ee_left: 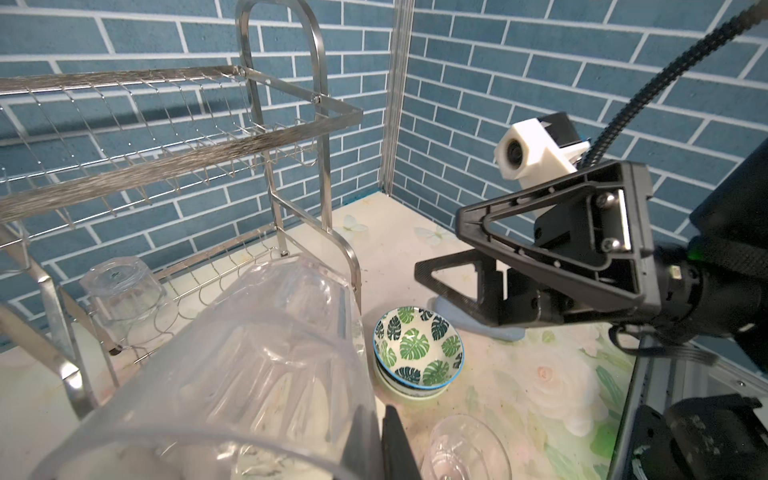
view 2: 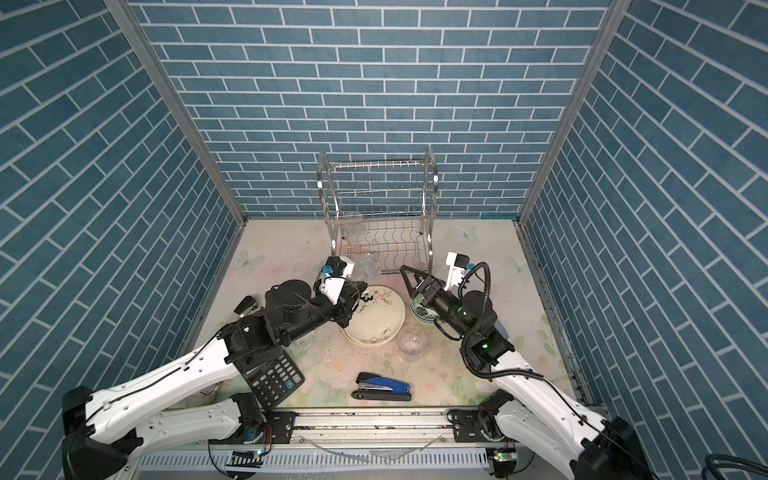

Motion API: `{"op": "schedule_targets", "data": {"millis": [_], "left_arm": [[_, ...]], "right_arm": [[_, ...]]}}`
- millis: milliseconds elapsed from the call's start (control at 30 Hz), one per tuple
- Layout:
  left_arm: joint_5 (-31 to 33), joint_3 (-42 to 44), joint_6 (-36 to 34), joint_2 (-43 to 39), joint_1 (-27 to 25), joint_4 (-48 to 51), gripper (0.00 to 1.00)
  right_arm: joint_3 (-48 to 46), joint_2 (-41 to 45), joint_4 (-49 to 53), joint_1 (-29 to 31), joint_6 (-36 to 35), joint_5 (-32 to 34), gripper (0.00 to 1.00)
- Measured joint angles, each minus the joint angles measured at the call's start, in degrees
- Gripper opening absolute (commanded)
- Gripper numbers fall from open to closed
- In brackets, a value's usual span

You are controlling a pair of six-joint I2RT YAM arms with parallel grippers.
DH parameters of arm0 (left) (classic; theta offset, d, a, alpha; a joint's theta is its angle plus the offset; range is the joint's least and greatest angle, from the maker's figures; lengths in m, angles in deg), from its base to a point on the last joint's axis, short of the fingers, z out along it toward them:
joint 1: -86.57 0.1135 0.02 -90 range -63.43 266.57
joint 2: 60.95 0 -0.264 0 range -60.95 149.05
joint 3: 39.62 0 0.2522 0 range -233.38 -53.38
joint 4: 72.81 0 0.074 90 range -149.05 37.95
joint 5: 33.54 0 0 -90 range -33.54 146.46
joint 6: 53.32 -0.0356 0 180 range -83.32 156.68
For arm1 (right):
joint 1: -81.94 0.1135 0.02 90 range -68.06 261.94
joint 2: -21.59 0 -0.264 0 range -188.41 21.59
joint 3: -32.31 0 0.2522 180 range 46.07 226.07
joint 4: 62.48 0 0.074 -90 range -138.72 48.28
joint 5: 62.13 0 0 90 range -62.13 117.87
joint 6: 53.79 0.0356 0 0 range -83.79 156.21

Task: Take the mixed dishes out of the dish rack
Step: 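Open the right gripper and draw it back while the left gripper holds the cup, then carry the clear cup with the left gripper toward the table beside the plates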

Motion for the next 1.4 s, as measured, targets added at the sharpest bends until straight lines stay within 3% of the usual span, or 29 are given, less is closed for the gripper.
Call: {"op": "schedule_targets", "data": {"millis": [367,567,933,1233,1400], "left_arm": [[2.7,-11.3,0.7,3.9,-2.8,25.2,0.0],[4.5,-15.0,1.5,8.7,-7.5,36.3,0.0],[3.5,-15.6,4.2,13.2,-11.0,44.1,0.0],[6.3,-15.0,9.1,15.8,-10.0,50.3,0.0],[5.4,-12.3,11.2,16.5,-2.4,51.3,0.0]], "right_arm": [[5.5,4.7,23.4,0.0,-11.7,9.3,0.99],[5.5,6.5,29.3,0.0,-14.0,12.5,0.99],[5.5,9.4,33.9,0.0,-15.3,15.1,0.99],[5.5,10.8,35.1,0.0,-15.3,15.9,0.99],[5.5,10.8,35.7,0.0,-15.3,16.1,0.99]]}}
